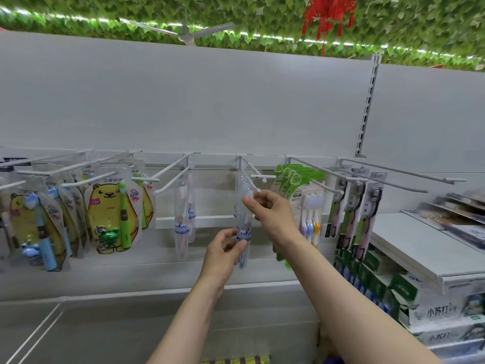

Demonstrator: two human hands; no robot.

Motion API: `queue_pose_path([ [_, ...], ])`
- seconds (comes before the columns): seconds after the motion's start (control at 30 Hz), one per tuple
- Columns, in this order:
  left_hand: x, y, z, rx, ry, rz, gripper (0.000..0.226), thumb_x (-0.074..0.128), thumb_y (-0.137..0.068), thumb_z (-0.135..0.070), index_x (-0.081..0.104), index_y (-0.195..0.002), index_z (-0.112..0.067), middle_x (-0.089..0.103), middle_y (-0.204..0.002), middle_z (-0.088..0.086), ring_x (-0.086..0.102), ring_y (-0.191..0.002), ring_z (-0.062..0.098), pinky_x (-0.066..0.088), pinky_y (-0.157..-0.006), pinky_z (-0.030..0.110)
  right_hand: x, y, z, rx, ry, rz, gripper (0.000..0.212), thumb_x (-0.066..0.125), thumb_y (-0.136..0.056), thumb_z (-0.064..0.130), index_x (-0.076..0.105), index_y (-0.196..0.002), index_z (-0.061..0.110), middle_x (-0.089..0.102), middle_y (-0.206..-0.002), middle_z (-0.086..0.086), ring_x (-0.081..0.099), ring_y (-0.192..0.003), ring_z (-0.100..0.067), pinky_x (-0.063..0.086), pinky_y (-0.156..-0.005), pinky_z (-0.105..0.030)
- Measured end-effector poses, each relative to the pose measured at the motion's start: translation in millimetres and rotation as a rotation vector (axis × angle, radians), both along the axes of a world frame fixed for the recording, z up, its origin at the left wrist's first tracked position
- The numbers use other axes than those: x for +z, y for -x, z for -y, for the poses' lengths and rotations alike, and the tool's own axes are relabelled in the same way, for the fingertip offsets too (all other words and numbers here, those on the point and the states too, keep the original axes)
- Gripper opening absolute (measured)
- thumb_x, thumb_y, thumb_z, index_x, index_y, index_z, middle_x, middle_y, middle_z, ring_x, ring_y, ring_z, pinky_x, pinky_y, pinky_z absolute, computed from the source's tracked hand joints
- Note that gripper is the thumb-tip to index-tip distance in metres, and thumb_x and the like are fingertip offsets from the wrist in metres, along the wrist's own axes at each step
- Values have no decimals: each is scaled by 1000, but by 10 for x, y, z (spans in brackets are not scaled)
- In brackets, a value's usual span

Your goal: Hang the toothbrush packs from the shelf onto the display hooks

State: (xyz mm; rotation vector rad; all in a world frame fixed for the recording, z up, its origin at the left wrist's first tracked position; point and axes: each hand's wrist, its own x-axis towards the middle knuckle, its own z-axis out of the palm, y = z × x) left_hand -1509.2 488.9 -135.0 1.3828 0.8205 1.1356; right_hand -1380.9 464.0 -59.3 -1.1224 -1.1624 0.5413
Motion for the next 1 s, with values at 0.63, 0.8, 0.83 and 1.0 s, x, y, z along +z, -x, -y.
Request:
queue_pose_path([
  [0.63,-303,278,353,90,64,-460,46,76,-85,-30,58,-124,-13,67,-116,7,64,-105,24,51,-94,36,-514,54,624,-204,486,356,49,72,-89,42,62,-127,13,67,-118,-1,62,-107,-16,52,-94,-34],
  [0.8,105,236,722,-49,-150,-798,61,82,-77,-32,55,-129,-16,63,-124,7,62,-109,24,50,-98,38,-191,-241,1155,-181,575,821,52,67,-92,44,60,-133,12,64,-130,-7,60,-118,-23,49,-101,-36],
  [0.83,223,195,813,-73,-209,-872,62,83,-76,-32,54,-130,-17,63,-126,8,62,-111,24,49,-99,40,-113,-321,1269,-201,565,939,51,66,-93,43,58,-134,14,64,-130,-8,59,-119,-25,49,-100,-39],
  [1.0,869,-162,1461,-75,-554,-1091,57,78,-82,-32,53,-132,-20,60,-133,5,58,-119,25,48,-100,41,245,-814,1940,-271,484,1326,49,62,-95,40,51,-139,21,58,-136,-7,53,-123,-27,48,-98,-41],
])
